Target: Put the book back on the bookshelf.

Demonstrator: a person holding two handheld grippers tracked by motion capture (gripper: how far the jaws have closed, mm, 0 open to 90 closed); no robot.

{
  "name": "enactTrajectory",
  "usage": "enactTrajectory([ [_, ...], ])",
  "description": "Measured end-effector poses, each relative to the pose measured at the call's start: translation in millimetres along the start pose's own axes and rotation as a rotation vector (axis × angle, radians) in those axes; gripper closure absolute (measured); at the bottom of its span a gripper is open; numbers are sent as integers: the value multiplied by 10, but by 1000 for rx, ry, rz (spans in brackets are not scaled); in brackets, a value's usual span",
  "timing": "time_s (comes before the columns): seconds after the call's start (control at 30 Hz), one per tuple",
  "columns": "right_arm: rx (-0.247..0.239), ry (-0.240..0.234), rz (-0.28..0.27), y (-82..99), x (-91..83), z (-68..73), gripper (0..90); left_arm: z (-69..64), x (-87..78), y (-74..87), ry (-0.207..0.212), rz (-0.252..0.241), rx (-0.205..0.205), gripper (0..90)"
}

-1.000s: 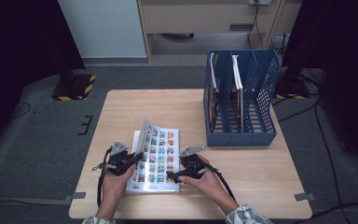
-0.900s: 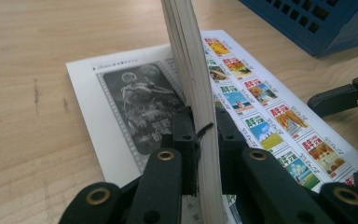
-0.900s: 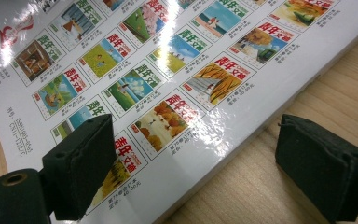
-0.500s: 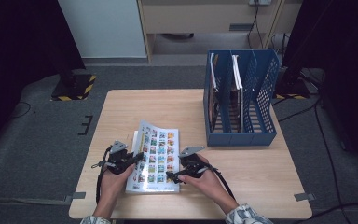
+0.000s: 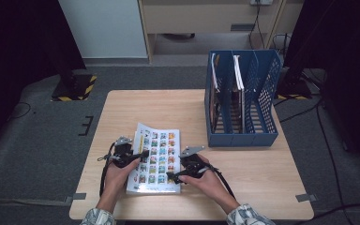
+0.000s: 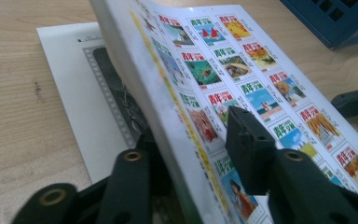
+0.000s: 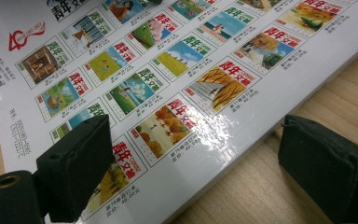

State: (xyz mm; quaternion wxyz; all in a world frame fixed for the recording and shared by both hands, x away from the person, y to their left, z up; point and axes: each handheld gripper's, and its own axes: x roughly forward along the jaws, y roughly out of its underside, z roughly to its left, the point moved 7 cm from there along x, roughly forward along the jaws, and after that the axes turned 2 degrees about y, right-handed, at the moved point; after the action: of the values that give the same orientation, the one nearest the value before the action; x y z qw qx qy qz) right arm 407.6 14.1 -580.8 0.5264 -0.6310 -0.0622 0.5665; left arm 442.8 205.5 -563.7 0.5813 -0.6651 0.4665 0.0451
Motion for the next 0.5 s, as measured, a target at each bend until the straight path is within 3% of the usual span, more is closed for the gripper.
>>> enactTrajectory([
  [0.07,2,-3,3,-3,-1,-1,103,-12,-28,-24,6,-29,-18,726],
  [0.13,3,-2,1,-4,0,-4,103,-60,-64,-47,2,-54,-7,786],
  [0.23,-1,-3,4,-1,-6,-16,103,-140,-95,-70,-29,-84,55,817],
  [0.37,5,0,8,-3,-14,-32,102,-226,-152,-99,-37,-128,94,826],
  [0.5,5,0,10,-4,-20,-53,99,-332,-236,-147,-59,-151,171,830],
])
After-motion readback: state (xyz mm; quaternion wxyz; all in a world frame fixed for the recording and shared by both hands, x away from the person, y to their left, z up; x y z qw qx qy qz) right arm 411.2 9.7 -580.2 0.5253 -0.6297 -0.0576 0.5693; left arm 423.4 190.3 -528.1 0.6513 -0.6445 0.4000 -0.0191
